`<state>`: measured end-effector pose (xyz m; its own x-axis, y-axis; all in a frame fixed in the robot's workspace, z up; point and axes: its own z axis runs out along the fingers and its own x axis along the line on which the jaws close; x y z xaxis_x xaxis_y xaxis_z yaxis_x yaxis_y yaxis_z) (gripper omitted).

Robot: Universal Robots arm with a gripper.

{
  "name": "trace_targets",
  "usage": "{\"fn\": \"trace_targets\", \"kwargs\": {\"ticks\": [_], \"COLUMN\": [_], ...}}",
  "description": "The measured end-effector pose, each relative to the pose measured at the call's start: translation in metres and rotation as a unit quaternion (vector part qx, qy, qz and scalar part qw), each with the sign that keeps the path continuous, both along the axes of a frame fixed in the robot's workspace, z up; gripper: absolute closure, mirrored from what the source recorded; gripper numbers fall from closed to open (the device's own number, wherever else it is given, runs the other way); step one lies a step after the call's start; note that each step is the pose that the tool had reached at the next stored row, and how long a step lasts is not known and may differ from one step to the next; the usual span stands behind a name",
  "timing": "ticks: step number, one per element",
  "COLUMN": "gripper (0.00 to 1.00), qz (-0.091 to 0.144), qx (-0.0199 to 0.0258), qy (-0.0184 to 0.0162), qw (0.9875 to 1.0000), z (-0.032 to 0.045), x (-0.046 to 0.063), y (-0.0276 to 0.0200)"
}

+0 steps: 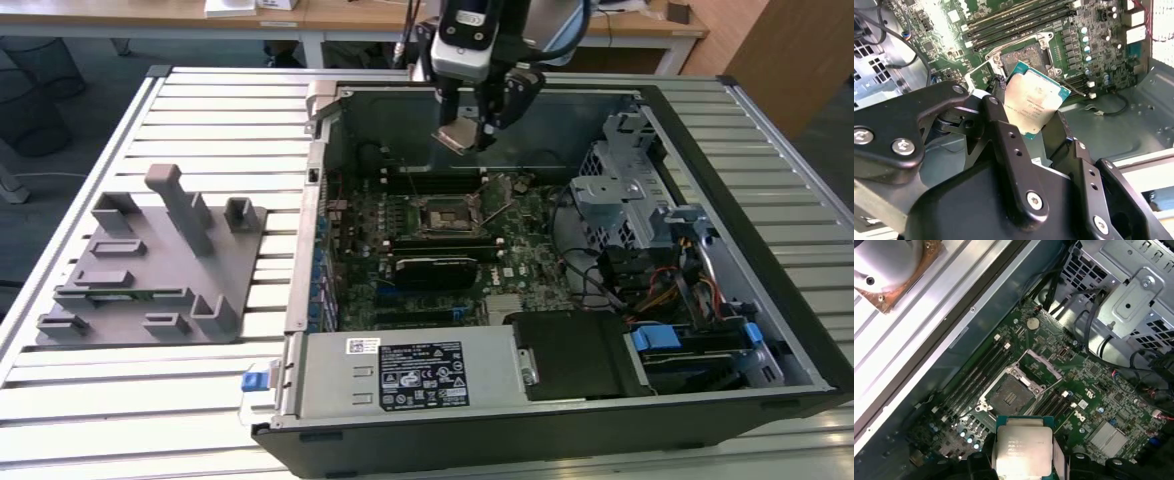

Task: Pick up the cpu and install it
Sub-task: 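Place the cpu into insertion slot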

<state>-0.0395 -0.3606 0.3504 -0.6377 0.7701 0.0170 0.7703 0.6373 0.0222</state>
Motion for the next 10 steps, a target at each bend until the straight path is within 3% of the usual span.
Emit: {"fn": "trace_targets", "kwargs": {"ticks": [5,10], "gripper": [0.46,0.46], "qz": [-0.025,-0.067], "qx": [0.0000,0.0000], "qy": [-0.0002,-0.0002], "qw": [0.9997,0.9978], "z": [-0.0012,-0.0034], "x": [0.0000,-0.0001], "y": [0.0013,0.0013]}}
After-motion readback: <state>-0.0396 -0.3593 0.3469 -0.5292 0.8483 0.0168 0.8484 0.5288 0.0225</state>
